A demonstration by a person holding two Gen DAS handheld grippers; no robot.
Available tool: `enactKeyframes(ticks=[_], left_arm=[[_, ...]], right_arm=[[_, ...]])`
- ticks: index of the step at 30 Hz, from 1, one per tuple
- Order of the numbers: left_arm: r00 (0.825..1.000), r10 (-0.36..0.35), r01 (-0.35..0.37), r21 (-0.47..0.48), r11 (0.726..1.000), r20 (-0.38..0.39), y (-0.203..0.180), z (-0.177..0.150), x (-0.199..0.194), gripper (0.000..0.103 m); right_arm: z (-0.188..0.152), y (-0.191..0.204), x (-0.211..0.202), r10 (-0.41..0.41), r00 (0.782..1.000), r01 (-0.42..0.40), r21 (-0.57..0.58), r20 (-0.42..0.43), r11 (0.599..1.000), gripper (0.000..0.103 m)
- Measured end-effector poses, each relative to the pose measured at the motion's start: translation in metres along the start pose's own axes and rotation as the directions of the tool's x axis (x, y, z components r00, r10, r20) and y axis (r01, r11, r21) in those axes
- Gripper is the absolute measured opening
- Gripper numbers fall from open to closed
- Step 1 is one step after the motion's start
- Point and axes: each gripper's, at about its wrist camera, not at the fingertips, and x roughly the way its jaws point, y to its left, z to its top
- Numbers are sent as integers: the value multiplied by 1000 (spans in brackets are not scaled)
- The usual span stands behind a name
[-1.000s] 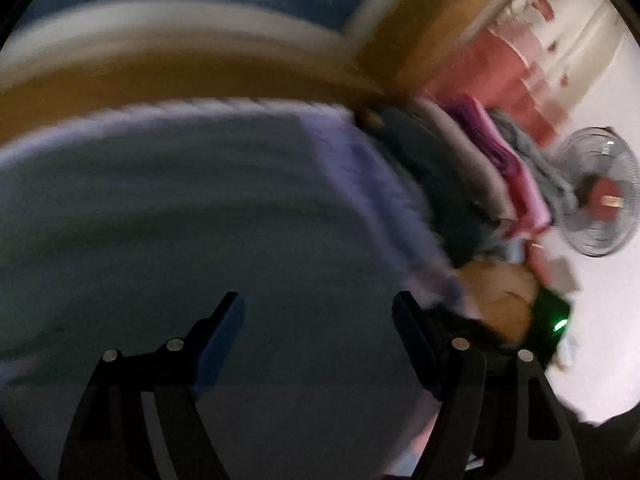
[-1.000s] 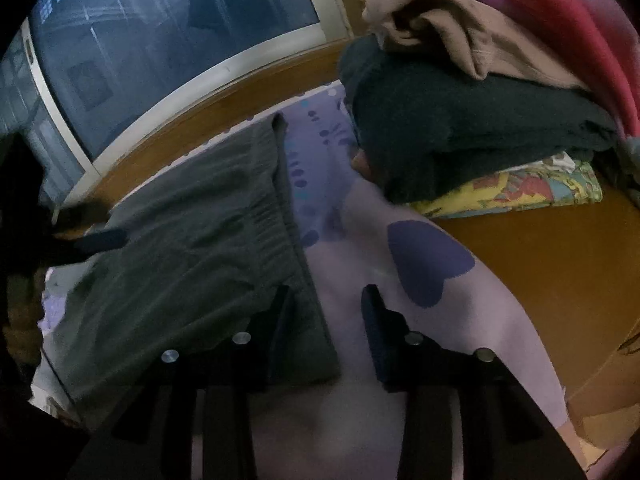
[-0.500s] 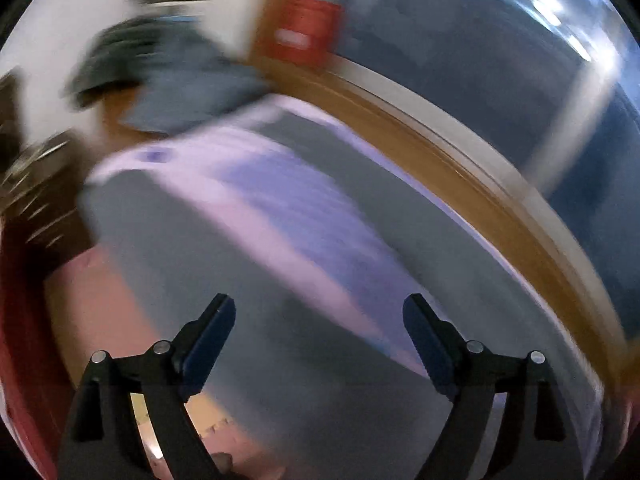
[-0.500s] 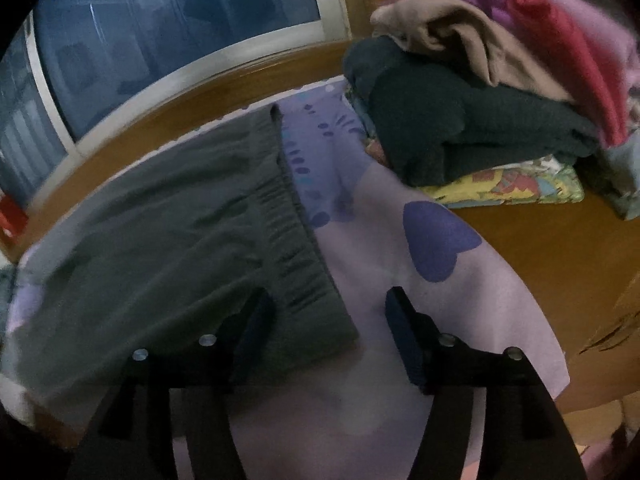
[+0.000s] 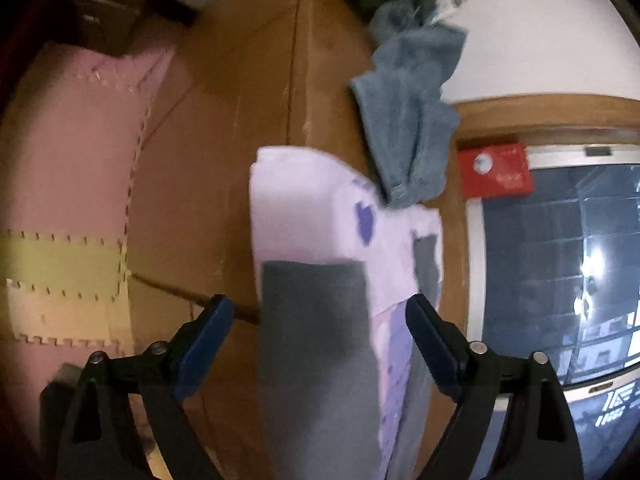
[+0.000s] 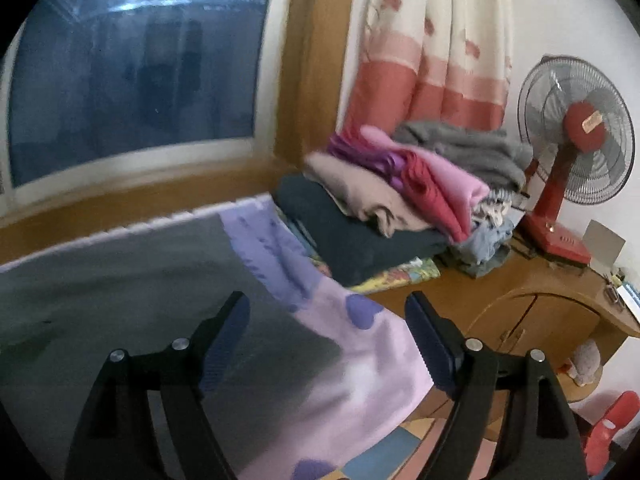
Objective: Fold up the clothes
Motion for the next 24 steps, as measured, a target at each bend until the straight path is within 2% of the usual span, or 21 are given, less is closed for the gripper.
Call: enactKeyframes(ticks=[4,6,9,10,11,12,13,15,17,18,20,22,24], left_arm=[[997,-29,28,-15,999,-65,9,6,16,85],[995,-33,32,-18,999,-98,9,8,21,77],[990,-18,22,24,999,-137,1,8,26,53],[990,1,6,48,999,-143,-2,7,26,33],[989,14,-4,63,998,-148,-4,6,25,22],[989,19,-9,73,997,-146,-5,4,23,20],[990,28,-16,83,996,-139,-7,2,20,10],[991,38,-27,86,996,-131,-12,-1,14,7],[991,39,-29,83,996,-125,-17,-4,9,6],[992,31,-20,87,996,-121,-22,-5,7,6],[994,15,-4,97,995,-111,-31,-8,2,6],[994,1,9,99,995,-105,-41,-8,0,6],[996,-6,15,94,995,-94,-49,-6,-2,6]], right_arm=[[-10,12,-30,43,999,-43,-7,-16,999,81],[-17,15,-34,29,999,-29,-8,-25,1000,81],[-23,8,-29,34,996,-27,79,-82,997,81],[-24,2,-24,32,993,-16,136,-113,991,81],[-25,-4,-20,31,990,-6,177,-138,984,81],[-26,-8,-15,23,986,11,204,-167,979,81],[-29,-11,-8,7,977,40,216,-212,976,81],[-34,-21,2,31,957,47,258,-290,965,81],[-42,-37,14,104,931,24,342,-350,940,81],[-44,-45,18,104,926,35,359,-362,933,81],[-45,-68,26,163,924,2,431,-345,902,79],[-46,-89,35,271,914,-74,532,-302,844,71],[-50,-110,46,384,890,-151,636,-245,757,63]])
